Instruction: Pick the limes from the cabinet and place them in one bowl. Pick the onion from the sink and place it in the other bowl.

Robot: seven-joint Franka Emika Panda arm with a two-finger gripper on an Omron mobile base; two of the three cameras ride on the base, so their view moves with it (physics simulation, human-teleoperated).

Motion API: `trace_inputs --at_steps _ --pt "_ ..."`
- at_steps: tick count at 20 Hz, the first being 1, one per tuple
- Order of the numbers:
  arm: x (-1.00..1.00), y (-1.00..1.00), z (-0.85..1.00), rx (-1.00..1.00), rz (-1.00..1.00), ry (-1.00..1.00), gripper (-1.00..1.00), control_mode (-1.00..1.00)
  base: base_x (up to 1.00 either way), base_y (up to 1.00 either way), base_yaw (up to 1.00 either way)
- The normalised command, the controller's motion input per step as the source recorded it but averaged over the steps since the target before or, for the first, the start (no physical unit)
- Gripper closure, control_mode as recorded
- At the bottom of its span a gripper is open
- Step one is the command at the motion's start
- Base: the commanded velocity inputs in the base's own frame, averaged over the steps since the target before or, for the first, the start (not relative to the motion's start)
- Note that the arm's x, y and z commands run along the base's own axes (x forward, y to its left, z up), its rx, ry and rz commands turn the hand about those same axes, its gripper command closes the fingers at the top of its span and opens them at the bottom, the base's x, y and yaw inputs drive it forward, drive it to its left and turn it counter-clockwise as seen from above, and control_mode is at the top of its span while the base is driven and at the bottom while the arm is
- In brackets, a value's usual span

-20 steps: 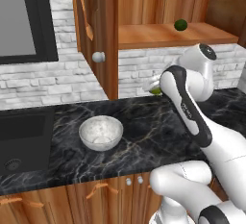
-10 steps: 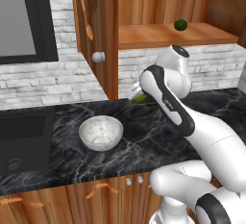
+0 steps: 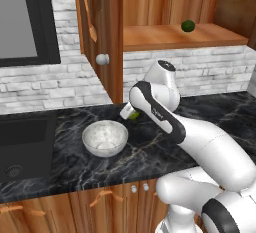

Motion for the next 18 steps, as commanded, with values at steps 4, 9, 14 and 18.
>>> trace_inputs --at_steps 4,9,14,18 --pt "0.23 0.06 -0.23 -0.08 0.02 0.02 1.00 -1.00 0.00 0.00 0.00" --pt "0.20 0.19 -0.34 -0.01 0.07 0.02 1.00 -1.00 0.00 0.00 0.00" --pt "0.20 0.25 -0.40 -0.01 0.07 0.04 1.00 -1.00 0.00 0.00 0.00" --pt "0.22 0.19 -0.50 -0.01 0.06 0.06 1.00 -1.00 0.00 0.00 0.00"
